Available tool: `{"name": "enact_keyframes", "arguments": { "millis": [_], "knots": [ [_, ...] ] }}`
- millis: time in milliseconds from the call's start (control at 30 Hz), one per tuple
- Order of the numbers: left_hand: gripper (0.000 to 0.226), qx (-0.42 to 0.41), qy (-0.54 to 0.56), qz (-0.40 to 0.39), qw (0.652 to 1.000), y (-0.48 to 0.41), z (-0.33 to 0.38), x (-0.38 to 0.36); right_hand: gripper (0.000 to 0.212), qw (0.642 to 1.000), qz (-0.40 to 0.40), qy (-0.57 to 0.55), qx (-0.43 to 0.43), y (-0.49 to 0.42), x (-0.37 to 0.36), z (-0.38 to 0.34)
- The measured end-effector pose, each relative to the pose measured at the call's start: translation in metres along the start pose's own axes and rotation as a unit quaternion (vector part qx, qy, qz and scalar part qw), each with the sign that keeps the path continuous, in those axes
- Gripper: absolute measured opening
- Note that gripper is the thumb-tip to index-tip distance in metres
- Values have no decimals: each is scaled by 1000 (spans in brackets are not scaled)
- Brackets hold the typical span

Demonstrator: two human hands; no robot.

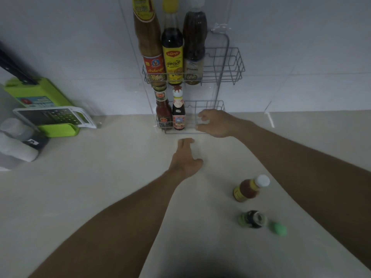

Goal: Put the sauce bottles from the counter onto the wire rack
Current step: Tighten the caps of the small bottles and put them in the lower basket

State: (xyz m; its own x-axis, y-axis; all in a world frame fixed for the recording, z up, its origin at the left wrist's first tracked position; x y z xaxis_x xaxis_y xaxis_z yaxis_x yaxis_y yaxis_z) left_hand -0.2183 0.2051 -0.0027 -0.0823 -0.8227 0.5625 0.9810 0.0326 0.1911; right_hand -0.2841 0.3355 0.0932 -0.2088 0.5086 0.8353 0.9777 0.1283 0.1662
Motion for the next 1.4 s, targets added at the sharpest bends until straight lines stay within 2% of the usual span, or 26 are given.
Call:
{"name": "enact_keyframes", "arguments": {
  "millis": [167,300,400,467,567,600,700,800,933,1033,1100,1200,1233,1300,1333,1400],
  "knots": [
    [79,-36,-17,-239,970,50,15,-68,60,997,-47,62,-31,82,27,36],
    [85,-51,-18,-286,957,82,25,-101,73,985,-92,125,-72,140,32,60],
    [71,-40,29,-261,964,95,28,-115,72,978,-101,163,-81,169,27,72],
    [57,-34,61,-224,972,98,29,-117,57,984,-62,150,-72,177,23,74],
    [49,-43,47,-198,978,103,30,-118,25,991,1,112,-67,178,18,74],
    [42,-44,47,-196,979,104,30,-118,20,991,7,112,-66,178,16,72],
    [28,-27,86,-176,980,110,36,-108,33,992,34,114,-50,171,17,64],
    [36,21,139,-110,984,109,36,-86,44,990,79,117,5,161,22,44],
    [32,45,151,-79,984,100,43,-57,44,941,182,257,123,144,36,10],
    [28,36,136,-53,989,93,49,-35,37,917,185,305,177,130,40,-11],
    [27,43,128,-22,991,91,49,-23,28,905,174,342,183,122,39,-19],
    [32,58,104,31,992,88,45,-9,28,915,157,354,116,110,33,-25],
    [31,62,98,34,993,88,43,-5,35,924,143,341,97,105,33,-24],
    [24,67,103,4,992,87,42,0,61,954,121,264,70,98,34,-26],
    [22,68,114,-25,991,86,43,2,68,958,118,245,93,97,34,-32],
    [21,71,139,-73,985,84,46,4,69,951,119,234,162,97,38,-46]
  ]
}}
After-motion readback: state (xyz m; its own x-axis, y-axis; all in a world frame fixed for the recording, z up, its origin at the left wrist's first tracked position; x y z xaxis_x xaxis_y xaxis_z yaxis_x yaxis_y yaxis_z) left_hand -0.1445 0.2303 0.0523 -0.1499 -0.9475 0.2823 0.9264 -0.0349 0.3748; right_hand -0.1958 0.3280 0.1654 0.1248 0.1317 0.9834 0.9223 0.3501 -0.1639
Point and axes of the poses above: each hand's wrist, its own y-axis away from the middle knuckle, its own x-axis out of the back of the hand, z = x × y, the point moved 6 cm from there along -y, towards the middle knuckle, and after that the axes turned 14 degrees about z, right-handed, at the moved point
